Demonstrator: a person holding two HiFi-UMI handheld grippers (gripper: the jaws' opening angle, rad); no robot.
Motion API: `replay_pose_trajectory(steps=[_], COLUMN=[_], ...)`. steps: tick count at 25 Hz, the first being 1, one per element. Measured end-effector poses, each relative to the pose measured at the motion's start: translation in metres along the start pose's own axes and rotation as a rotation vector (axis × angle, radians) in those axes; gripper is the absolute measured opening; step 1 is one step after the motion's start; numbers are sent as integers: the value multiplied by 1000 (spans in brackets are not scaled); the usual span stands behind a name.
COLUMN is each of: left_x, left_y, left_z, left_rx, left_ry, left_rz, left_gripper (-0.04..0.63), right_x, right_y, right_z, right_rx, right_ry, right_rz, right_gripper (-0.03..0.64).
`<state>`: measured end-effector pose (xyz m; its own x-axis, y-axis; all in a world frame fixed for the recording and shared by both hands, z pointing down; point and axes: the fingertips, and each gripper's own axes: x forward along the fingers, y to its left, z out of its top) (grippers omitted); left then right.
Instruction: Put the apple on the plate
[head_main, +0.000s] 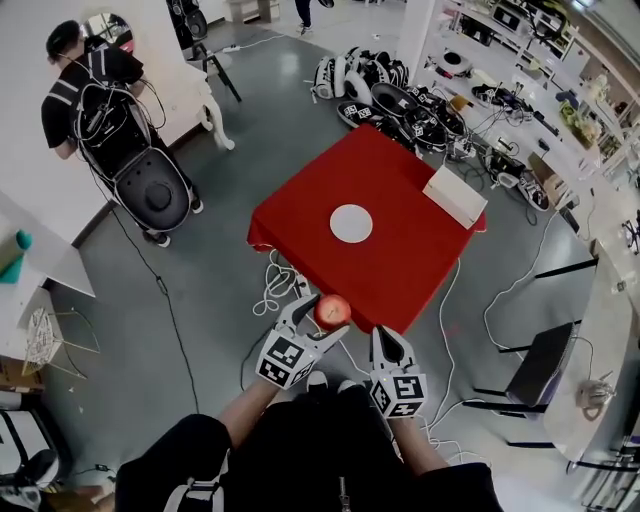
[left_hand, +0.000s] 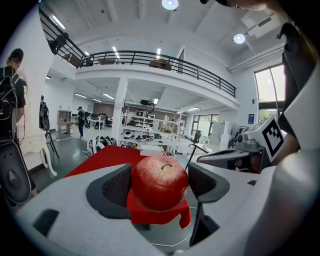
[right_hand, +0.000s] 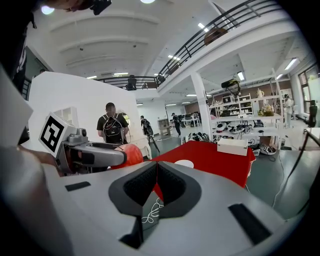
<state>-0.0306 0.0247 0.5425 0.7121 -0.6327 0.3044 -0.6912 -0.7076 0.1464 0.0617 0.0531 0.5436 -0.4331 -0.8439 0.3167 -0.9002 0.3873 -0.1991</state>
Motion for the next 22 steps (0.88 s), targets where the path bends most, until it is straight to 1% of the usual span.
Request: replay_pose_trajectory(steps=[5,13,18,22], left_x=[13,57,88,115], left_y=[21,57,84,106], left_z=[8,28,39,45], left_rx=[-11,4,22,-1], left_ry=[-7,-5,7,12], left_rz=[-10,-6,24,61], left_gripper=[360,360,360,360], right_x=[18,61,95,119], right_y=[-11,-50,-91,-120], right_z=[7,26,50,63], right_rx=[1,-9,-22,-29], right_ry=[5,-1,-20,-23], right_rz=[-16,-17,-24,-17], right_gripper=[12,12,11,12])
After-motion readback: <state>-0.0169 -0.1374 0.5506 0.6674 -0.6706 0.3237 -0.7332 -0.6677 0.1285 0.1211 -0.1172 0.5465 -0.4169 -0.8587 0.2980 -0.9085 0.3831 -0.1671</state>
